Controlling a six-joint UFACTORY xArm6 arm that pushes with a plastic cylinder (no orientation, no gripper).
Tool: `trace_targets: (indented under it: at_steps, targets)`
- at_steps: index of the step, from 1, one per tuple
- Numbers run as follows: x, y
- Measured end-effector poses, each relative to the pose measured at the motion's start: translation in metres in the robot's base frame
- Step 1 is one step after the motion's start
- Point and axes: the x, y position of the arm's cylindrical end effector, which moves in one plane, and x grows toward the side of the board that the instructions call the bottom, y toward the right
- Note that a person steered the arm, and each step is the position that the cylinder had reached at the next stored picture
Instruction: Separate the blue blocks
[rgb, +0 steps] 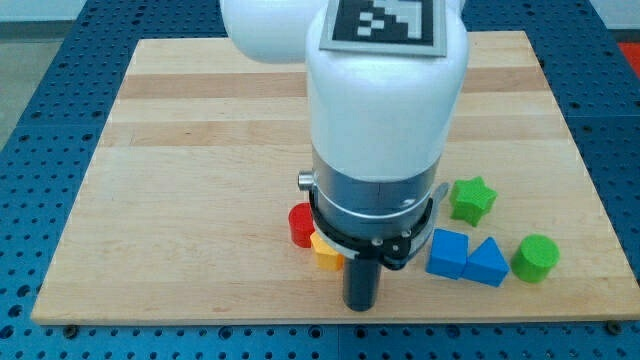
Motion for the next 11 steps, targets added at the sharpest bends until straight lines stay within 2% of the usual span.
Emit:
trace_targets:
  at_steps: [2, 3, 4, 6, 7, 8, 10, 11]
  targets:
    - [0.006, 0.016]
    - [0.006, 0.084]
    - [0.006, 0.113]
    - [-0.005, 0.116]
    - [-0.042, 0.103]
    - [-0.052, 0.103]
    - [-0.001, 0.118]
    - [0.008, 0.152]
